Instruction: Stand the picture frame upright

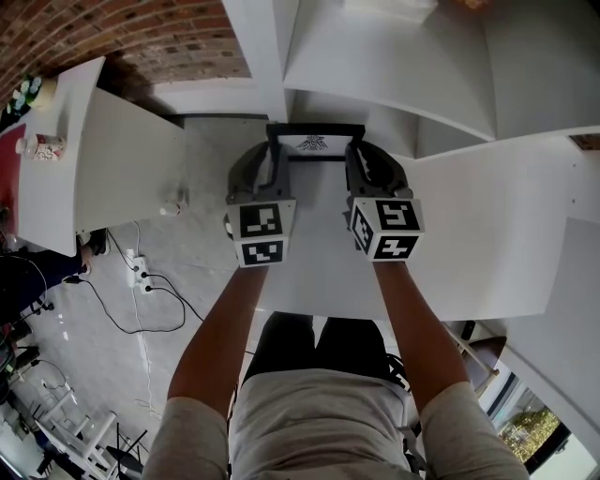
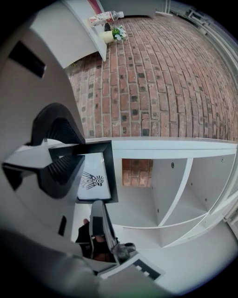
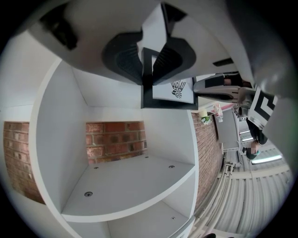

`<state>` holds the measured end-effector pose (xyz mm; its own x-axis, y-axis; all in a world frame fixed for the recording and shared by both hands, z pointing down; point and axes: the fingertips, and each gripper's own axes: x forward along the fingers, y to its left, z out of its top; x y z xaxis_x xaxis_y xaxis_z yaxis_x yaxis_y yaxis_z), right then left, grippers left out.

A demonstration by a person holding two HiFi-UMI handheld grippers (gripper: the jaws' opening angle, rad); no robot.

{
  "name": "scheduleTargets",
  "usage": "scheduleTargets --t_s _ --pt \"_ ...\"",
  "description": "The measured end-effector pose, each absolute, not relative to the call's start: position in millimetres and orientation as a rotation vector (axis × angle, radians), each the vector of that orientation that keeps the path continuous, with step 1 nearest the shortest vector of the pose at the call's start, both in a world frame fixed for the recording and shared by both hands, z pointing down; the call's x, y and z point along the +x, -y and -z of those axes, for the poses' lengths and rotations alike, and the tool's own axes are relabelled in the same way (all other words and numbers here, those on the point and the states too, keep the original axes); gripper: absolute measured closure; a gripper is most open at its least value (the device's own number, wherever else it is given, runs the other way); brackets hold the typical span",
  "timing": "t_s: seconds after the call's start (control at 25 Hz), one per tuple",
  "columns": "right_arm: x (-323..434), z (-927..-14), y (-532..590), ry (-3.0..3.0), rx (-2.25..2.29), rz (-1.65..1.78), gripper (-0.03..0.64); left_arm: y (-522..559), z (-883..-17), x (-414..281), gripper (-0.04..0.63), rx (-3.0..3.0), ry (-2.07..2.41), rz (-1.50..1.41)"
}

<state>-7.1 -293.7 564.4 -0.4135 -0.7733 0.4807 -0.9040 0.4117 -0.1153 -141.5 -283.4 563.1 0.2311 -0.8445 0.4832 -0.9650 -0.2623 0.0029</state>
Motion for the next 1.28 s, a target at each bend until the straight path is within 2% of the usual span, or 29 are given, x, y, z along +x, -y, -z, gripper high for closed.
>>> scheduleTargets --t_s 0.36,1.0,1.12,1.28 --pt "-7 -564 292 2.326 1.428 -0.525 0.538 281 -566 -142 0.479 2.213 1.645 -0.554" --pt "1 -547 265 2.356 1.381 -0.514 0.538 248 -547 -146 0.476 2.163 1.677 -0.516" --pt "3 -541 255 2.371 1.357 -0.518 0.538 236 -546 -142 0.488 2.144 1.669 -0.530" --pt "6 -530 233 2.395 1.294 -0.522 0.553 214 -532 -130 0.541 2.137 1.654 -0.540"
